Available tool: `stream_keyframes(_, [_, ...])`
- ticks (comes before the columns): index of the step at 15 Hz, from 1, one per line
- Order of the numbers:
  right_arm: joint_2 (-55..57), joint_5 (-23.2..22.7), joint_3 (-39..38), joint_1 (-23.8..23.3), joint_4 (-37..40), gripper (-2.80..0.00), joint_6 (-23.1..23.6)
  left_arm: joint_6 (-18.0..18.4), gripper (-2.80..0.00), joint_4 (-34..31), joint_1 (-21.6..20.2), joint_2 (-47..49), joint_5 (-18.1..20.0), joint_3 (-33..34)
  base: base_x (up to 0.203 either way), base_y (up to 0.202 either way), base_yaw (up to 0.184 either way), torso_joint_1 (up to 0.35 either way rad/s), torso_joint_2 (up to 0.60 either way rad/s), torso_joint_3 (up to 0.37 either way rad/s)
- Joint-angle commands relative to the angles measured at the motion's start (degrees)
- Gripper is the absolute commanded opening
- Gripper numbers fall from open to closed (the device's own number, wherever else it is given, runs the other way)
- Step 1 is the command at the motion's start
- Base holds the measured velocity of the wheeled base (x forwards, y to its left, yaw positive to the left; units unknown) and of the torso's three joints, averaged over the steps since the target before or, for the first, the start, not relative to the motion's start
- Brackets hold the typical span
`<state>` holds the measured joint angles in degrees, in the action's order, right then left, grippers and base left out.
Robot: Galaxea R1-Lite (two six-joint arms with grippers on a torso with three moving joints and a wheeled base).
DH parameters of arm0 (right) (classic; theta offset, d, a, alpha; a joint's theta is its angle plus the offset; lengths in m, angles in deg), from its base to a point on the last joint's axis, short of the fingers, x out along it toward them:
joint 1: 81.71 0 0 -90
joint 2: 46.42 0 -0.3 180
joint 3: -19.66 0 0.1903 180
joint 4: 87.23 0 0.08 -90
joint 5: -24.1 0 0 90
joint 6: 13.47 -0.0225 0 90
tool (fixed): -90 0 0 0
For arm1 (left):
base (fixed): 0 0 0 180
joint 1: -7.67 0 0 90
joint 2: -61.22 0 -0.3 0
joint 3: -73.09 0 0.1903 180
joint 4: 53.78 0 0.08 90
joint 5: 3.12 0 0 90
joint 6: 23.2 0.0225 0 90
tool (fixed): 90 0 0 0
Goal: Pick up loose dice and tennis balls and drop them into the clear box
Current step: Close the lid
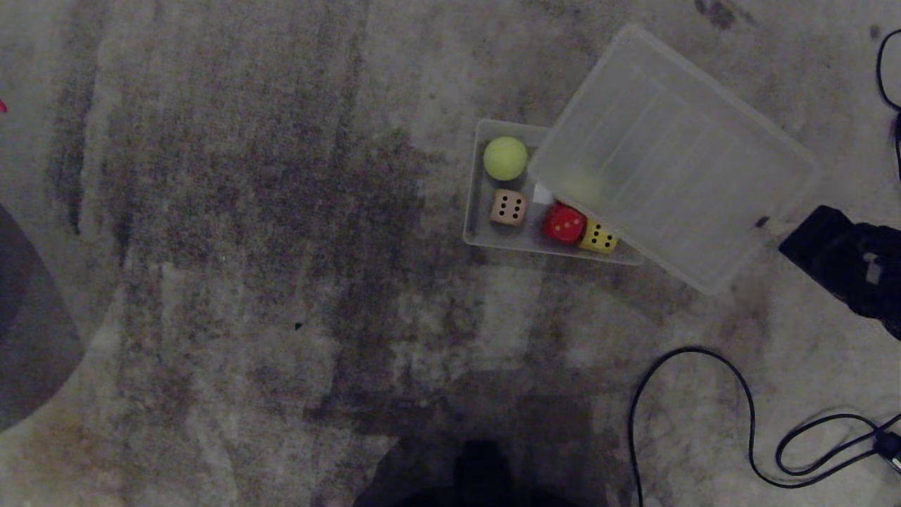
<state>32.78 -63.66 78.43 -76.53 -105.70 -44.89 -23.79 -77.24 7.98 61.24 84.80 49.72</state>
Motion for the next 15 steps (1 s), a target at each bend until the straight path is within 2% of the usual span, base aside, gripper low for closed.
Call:
stream_keyframes(1, [3.9,-4.9,2.2,0.9,-0.4,-2.80,-0.3,0.0,-2.80,0.0,0.0,0.1,0.0,0.1,0.000,0.000,0.000,0.000,0.00,0.000])
stream_keyframes(3, [6.0,-7.1,2.6,0.9,-0.4,-2.80,-0.3,0.0,-2.80,0.0,0.0,0.1,0.0,0.1,0.000,0.000,0.000,0.000,0.00,0.000])
stream_keyframes(5, [8.5,-12.5,3.9,0.8,-0.4,-2.80,0.1,0.0,-2.80,0.0,0.0,0.1,0.0,0.1,0.000,0.000,0.000,0.000,0.00,0.000])
stream_keyframes(8, [11.3,-16.2,6.7,0.6,-0.2,-2.80,2.1,0.0,-2.80,0.0,0.0,0.1,0.0,0.1,0.000,0.000,0.000,0.000,0.00,0.000])
stream_keyframes(12, [14.6,-17.7,7.1,0.6,0.1,-2.80,8.2,0.0,-2.80,0.0,0.0,0.1,0.0,0.1,0.000,0.000,0.000,0.000,0.00,0.000])
stream_keyframes(15, [17.1,-19.0,9.3,0.3,1.2,-2.80,11.0,0.0,-2.80,0.0,0.0,0.1,0.0,0.1,0.000,0.000,0.000,0.000,0.00,0.000])
